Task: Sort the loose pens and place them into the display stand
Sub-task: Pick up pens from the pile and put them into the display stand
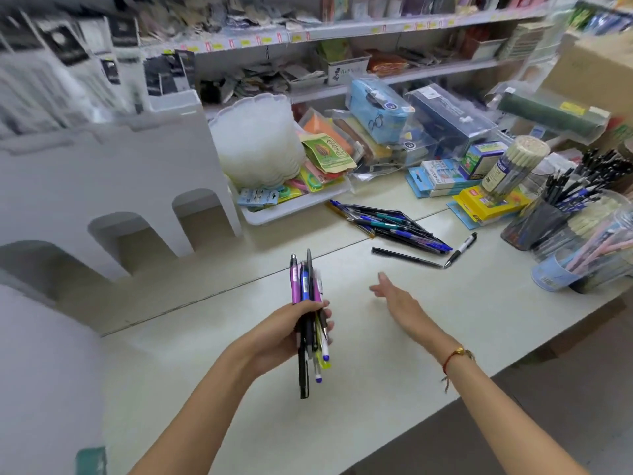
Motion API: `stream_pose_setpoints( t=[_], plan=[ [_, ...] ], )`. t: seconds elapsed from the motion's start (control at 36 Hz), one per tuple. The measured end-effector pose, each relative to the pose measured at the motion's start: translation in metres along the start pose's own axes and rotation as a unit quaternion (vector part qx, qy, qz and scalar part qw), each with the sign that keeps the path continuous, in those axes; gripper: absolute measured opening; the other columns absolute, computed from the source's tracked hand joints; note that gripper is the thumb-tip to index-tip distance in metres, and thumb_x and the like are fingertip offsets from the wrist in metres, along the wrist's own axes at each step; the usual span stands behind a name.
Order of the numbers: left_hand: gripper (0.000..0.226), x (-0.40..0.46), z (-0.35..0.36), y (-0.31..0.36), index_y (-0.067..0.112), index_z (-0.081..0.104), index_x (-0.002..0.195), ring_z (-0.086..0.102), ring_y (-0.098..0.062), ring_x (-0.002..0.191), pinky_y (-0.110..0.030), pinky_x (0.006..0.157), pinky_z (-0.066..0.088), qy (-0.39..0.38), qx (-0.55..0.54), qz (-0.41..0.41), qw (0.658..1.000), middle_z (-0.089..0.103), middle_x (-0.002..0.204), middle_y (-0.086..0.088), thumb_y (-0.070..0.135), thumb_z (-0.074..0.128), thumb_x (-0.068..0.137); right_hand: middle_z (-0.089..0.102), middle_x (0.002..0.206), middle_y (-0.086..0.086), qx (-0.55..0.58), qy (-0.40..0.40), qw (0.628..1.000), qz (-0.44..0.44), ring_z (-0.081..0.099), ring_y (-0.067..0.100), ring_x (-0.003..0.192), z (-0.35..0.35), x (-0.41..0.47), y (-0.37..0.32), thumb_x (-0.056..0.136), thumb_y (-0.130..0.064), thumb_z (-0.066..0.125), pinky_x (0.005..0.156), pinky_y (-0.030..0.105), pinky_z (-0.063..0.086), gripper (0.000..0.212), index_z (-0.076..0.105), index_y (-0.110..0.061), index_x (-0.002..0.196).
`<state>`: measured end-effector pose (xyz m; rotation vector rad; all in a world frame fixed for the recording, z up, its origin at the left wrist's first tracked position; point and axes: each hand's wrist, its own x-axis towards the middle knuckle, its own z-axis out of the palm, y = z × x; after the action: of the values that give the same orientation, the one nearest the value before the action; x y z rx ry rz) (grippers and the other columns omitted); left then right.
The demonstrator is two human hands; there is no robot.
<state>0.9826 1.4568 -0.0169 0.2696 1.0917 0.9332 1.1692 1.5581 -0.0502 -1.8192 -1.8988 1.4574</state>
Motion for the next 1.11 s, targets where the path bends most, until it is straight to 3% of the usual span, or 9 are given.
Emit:
stream_pose_setpoints(
  t=[0.08, 0.19, 0.33, 0.5, 0.67, 0.83, 0.92, 1.03, 1.11],
  plan=[
    [0.015, -0.03, -0.003, -0.001, 0.007, 0.062, 0.106, 0.066, -0.016, 0.071, -0.033, 0.074, 0.058, -0.009, -0.068, 0.012, 0.998, 0.065, 0.084, -0.005, 0.012, 0.054, 0.094, 0.066, 0.118, 0.004, 0.148, -0.082, 0.985, 0.016, 0.061, 0.02, 0.103, 0.014, -0.025, -0.038, 0.1, -0.051, 0.026, 0.094, 0.036, 0.043, 0.056, 0.062, -0.014, 0.123],
    [0.015, -0.066, -0.012, -0.002, 0.005, 0.066, 0.099, 0.065, -0.017, 0.075, -0.039, 0.088, 0.053, -0.031, -0.061, 0.019, 0.997, 0.065, 0.086, -0.006, 0.014, 0.056, 0.092, 0.071, 0.109, 0.0, 0.178, -0.173, 0.968, -0.024, 0.067, 0.016, 0.098, 0.037, -0.056, -0.073, 0.1, -0.045, 0.039, 0.097, 0.035, 0.05, 0.043, 0.065, -0.015, 0.116],
    [0.026, -0.111, -0.024, -0.007, 0.003, 0.062, 0.111, 0.065, -0.018, 0.082, -0.037, 0.088, 0.054, -0.07, -0.004, 0.03, 0.997, 0.066, 0.093, -0.006, 0.017, 0.06, 0.089, 0.063, 0.075, 0.0, 0.22, -0.221, 0.944, -0.104, 0.06, 0.011, 0.072, 0.061, -0.096, -0.099, 0.097, -0.033, 0.051, 0.071, 0.021, 0.05, 0.031, 0.071, -0.01, 0.101],
    [0.028, -0.174, -0.045, -0.016, 0.005, 0.061, 0.12, 0.07, -0.016, 0.087, -0.037, 0.087, 0.056, -0.041, 0.024, 0.047, 0.998, 0.072, 0.107, -0.005, 0.016, 0.053, 0.096, 0.073, 0.095, 0.01, 0.217, -0.193, 0.944, -0.156, 0.067, 0.018, 0.089, 0.093, -0.15, -0.115, 0.094, -0.021, 0.058, 0.083, 0.024, 0.054, 0.024, 0.071, -0.007, 0.108],
    [0.017, -0.24, -0.078, -0.034, 0.017, 0.062, 0.11, 0.072, -0.012, 0.087, -0.029, 0.073, 0.058, -0.015, 0.09, 0.103, 0.99, 0.075, 0.096, 0.003, 0.022, 0.05, 0.099, 0.064, 0.11, 0.027, 0.18, -0.153, 0.958, -0.164, 0.059, 0.025, 0.092, 0.143, -0.212, -0.143, 0.089, -0.029, 0.065, 0.097, 0.045, 0.047, 0.024, 0.075, -0.013, 0.104],
    [0.021, -0.313, -0.125, -0.053, 0.014, 0.062, 0.113, 0.072, -0.018, 0.09, -0.034, 0.081, 0.058, -0.003, 0.075, 0.145, 0.987, 0.075, 0.099, -0.002, 0.022, 0.049, 0.099, 0.071, 0.081, 0.002, 0.156, -0.143, 0.96, -0.182, 0.062, 0.011, 0.074, 0.209, -0.271, -0.171, 0.092, -0.029, 0.06, 0.074, 0.021, 0.048, 0.024, 0.074, -0.01, 0.1],
    [0.021, -0.346, -0.152, -0.059, 0.012, 0.062, 0.114, 0.072, -0.021, 0.09, -0.039, 0.085, 0.056, 0.015, 0.043, 0.17, 0.984, 0.075, 0.098, -0.002, 0.019, 0.049, 0.098, 0.064, 0.076, 0.004, 0.161, -0.11, 0.962, -0.193, 0.052, 0.02, 0.069, 0.244, -0.292, -0.186, 0.096, -0.032, 0.056, 0.074, 0.029, 0.045, 0.028, 0.073, -0.012, 0.105],
    [0.02, -0.385, -0.191, -0.058, 0.008, 0.062, 0.111, 0.073, -0.016, 0.074, -0.027, 0.057, 0.058, 0.077, -0.01, 0.214, 0.974, 0.075, 0.097, -0.004, 0.017, 0.051, 0.097, 0.047, 0.066, 0.0, 0.25, -0.038, 0.944, -0.213, 0.046, 0.01, 0.055, 0.278, -0.313, -0.216, 0.096, -0.022, 0.053, 0.054, 0.019, 0.04, 0.024, 0.069, -0.005, 0.103],
    [0.018, -0.407, -0.221, -0.055, 0.012, 0.063, 0.109, 0.073, -0.017, 0.081, -0.038, 0.075, 0.059, 0.131, -0.017, 0.268, 0.954, 0.075, 0.095, 0.001, 0.019, 0.052, 0.096, 0.055, 0.069, -0.001, 0.289, 0.045, 0.916, -0.274, 0.055, 0.005, 0.058, 0.294, -0.324, -0.247, 0.096, -0.017, 0.054, 0.057, 0.017, 0.049, 0.024, 0.067, -0.001, 0.11]
  ],
)
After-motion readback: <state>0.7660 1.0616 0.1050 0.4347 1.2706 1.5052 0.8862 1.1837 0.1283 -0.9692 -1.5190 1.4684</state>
